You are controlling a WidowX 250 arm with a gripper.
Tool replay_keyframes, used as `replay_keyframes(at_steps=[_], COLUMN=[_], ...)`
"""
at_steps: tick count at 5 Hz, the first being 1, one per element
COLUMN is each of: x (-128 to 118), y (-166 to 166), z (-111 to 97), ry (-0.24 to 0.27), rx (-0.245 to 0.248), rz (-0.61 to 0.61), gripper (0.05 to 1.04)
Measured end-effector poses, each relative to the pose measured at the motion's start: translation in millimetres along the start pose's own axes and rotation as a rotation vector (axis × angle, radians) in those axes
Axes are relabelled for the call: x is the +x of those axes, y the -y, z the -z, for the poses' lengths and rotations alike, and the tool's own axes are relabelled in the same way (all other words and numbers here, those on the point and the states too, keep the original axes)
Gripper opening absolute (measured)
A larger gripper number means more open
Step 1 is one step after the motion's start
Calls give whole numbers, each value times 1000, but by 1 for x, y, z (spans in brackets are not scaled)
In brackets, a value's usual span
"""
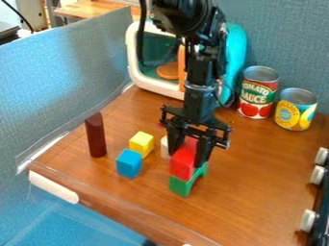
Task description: Put the red arch on top of the green arch
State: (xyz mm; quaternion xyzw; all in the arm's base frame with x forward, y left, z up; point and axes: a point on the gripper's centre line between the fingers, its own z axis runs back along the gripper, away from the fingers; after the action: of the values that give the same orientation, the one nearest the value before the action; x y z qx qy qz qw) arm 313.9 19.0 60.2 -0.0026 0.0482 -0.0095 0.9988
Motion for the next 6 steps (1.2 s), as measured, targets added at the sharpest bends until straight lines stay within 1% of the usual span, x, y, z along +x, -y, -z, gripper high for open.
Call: replay_keyframes(at_steps=[2,3,5,6], x=[4,7,10,10], y=[-4,-4,-5,-6], z=[8,4,8,7], ry=[-19,-9,-24,-32], rx=[0,-2,-11,-9], rz=[9,14,0,-2], gripper=[590,590,590,644])
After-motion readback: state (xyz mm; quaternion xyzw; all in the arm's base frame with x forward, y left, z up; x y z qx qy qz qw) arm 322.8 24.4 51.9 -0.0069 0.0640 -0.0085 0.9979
